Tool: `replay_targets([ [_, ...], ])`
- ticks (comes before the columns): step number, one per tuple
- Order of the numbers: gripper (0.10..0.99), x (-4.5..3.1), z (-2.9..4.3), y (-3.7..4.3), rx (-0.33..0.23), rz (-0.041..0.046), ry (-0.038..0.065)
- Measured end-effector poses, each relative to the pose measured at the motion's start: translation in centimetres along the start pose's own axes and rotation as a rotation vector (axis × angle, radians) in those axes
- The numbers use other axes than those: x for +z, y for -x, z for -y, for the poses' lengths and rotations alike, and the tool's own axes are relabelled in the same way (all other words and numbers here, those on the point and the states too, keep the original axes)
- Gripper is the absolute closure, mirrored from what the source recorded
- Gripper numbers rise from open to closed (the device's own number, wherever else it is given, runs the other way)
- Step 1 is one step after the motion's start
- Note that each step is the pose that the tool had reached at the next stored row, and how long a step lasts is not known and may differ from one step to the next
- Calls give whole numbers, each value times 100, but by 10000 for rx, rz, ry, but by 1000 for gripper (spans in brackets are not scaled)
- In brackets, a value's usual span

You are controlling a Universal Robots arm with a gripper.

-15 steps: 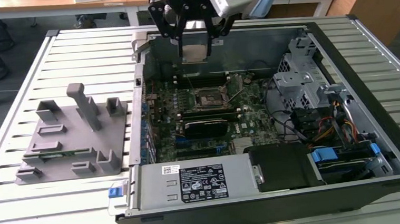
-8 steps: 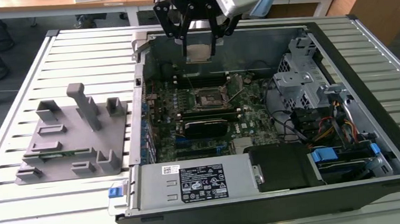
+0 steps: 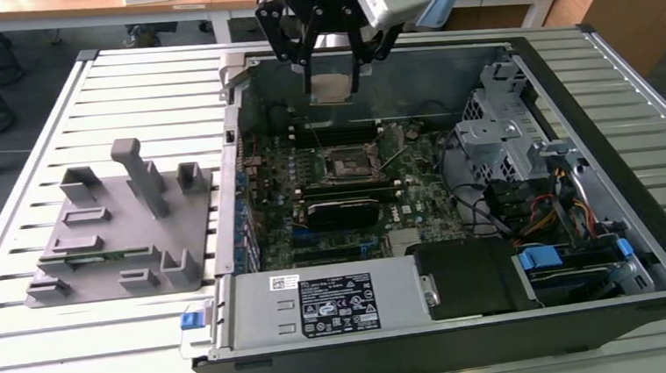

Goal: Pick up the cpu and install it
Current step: 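Place the cpu into insertion slot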

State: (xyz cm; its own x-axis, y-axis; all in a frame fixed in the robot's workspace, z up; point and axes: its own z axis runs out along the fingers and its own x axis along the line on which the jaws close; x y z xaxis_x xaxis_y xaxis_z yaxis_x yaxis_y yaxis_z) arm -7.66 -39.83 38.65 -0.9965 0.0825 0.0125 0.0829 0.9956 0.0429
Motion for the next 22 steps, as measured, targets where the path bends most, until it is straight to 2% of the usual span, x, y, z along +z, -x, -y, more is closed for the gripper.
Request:
replay_targets([
  [22,561,19,1,-1,3473,155,10],
])
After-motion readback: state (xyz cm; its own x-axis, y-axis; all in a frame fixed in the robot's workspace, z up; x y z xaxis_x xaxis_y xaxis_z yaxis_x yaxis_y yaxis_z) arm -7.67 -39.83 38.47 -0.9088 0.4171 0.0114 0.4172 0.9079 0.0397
